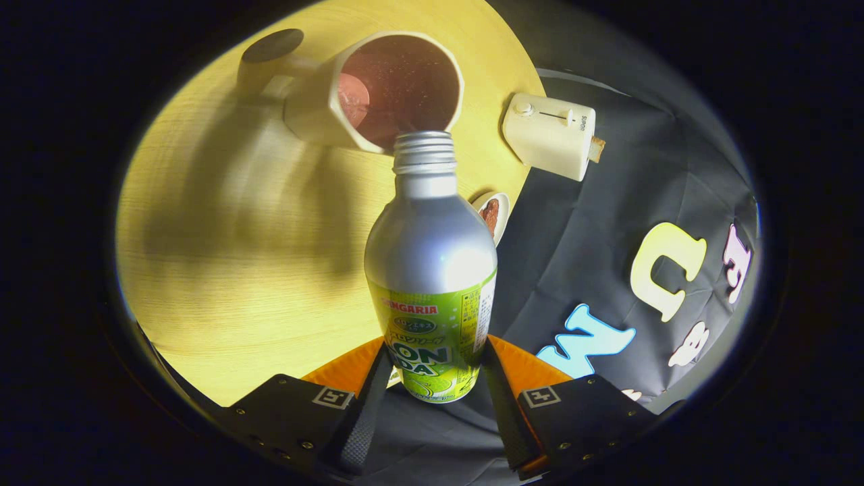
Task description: Take the bottle from table, then pour the juice into the cup, finally place the bottle on the coaster
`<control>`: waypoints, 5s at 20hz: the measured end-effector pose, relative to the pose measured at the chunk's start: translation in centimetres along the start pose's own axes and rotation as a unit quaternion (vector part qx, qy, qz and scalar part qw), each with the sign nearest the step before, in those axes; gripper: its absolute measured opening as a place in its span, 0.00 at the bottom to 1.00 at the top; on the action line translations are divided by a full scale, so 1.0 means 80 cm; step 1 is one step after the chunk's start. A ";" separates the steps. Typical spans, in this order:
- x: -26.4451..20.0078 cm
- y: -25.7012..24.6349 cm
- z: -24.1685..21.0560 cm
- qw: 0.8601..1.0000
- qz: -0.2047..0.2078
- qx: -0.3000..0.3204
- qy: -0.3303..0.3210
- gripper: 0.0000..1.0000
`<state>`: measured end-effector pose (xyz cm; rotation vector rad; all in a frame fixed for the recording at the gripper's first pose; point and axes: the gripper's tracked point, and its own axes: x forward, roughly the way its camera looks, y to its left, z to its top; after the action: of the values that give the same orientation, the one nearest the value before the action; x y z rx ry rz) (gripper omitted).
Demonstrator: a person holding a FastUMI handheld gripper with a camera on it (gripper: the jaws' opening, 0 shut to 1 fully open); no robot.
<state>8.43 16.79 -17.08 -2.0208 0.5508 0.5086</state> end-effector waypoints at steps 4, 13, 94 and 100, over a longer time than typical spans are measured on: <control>-0.002 -0.001 0.004 1.000 -0.002 -0.011 -0.005 0.75; -0.005 -0.014 -0.003 0.999 -0.007 -0.033 0.005 0.75; -0.019 -0.005 0.013 0.999 0.031 -0.024 -0.019 0.76; -0.020 0.019 0.018 0.994 0.058 0.064 -0.062 0.76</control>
<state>6.10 17.60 -17.92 -1.8295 0.6109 0.6482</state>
